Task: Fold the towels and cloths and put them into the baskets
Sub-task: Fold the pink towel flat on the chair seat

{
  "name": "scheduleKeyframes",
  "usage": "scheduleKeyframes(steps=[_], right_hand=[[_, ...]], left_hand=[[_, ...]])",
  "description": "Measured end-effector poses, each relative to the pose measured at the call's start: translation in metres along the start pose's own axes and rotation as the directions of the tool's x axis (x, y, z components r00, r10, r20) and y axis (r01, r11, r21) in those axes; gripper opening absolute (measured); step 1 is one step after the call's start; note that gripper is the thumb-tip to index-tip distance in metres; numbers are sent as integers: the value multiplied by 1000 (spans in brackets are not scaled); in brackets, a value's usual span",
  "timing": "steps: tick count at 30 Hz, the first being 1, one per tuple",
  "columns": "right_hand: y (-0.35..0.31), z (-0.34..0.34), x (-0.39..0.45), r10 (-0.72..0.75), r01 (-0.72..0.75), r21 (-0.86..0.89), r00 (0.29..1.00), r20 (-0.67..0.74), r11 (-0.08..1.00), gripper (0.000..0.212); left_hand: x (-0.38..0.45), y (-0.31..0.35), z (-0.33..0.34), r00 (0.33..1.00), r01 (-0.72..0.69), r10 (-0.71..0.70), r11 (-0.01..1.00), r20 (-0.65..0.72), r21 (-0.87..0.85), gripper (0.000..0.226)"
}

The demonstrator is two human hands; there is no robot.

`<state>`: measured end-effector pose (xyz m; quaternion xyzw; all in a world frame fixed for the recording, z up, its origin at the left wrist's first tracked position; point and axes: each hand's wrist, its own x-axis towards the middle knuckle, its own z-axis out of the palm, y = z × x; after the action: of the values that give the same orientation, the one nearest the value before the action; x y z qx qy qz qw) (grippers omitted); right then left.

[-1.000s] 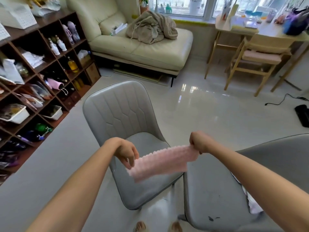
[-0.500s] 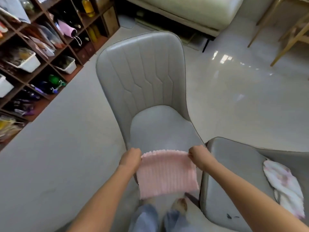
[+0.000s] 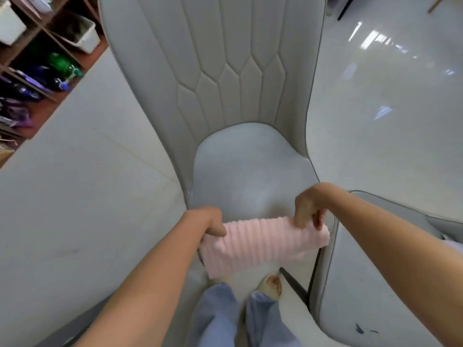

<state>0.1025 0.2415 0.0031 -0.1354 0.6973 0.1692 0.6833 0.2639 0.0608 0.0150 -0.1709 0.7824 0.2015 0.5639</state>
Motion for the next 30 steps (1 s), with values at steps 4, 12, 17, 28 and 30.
scheduleKeyframes(steps=[4, 12, 17, 28, 30], right_hand=[[-6, -29, 23, -157, 114, -109, 711, -685, 988, 22], [1, -40, 79, -162, 410, -21, 312, -936, 912, 25], [17, -23, 104, -175, 424, -39, 286, -942, 905, 20], [61, 37, 121, -337, 261, -256, 345, -876, 931, 4], [66, 43, 121, -346, 249, -273, 325, -880, 929, 3]], left_hand=[[28, 7, -29, 880, 126, -63, 987, -471, 103, 30], [93, -11, -44, 563, 28, -77, 997, -823, -74, 26], [110, -14, -20, 474, -53, -6, 998, -881, -35, 19], [102, 12, 66, 632, -130, 285, 956, -720, 264, 42], [104, 11, 70, 600, -105, 266, 961, -754, 256, 40]])
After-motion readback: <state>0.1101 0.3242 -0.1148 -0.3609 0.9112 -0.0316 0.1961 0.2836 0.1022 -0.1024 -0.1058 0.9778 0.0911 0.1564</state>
